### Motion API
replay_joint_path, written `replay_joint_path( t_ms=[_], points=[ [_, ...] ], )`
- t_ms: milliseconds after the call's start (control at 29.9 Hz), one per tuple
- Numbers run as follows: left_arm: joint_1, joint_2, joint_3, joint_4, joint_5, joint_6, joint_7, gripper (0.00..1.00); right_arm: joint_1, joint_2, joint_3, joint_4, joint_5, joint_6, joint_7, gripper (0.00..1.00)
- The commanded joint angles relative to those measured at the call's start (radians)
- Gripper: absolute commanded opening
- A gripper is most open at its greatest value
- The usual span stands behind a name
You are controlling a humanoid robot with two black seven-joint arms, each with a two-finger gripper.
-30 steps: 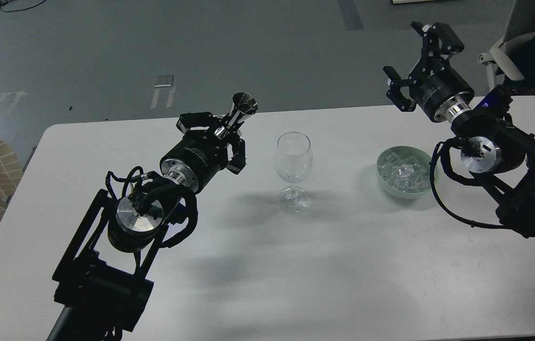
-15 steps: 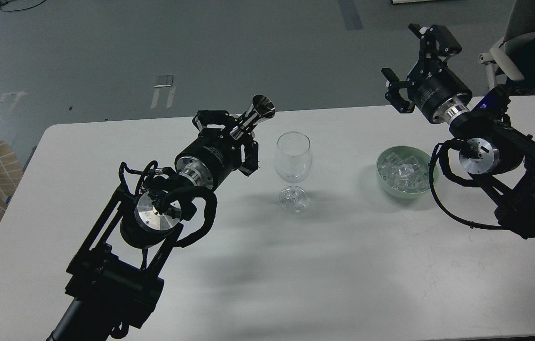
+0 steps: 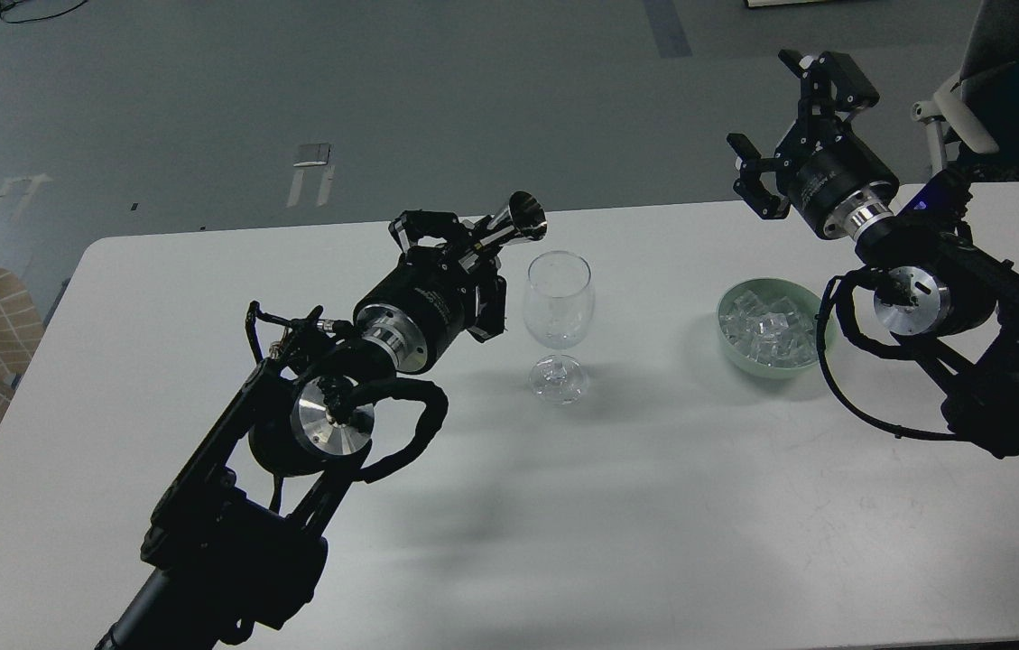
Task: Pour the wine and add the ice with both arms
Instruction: 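Tilt the jigger with the left gripper to pour into the glass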
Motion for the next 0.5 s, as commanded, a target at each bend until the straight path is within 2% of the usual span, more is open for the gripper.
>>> replay_joint_path(
  t_ms=[0,167,468],
  points=[
    [-0.002,0.0,0.004,0.0,0.034,0.0,0.0,0.12,0.0,0.0,0.0,0.0,0.0,0.0,0.0,1.0],
    [-0.001,0.0,0.065,0.002,0.095,0.002,0.0,0.12,0.0,0.0,0.0,0.0,0.0,0.0,0.0,1.0],
    [-0.001,0.0,0.069,0.003,0.129,0.0,0.002,0.12,-0.006,0.0,0.0,0.001,0.0,0.0,0.002,1.0]
  ],
)
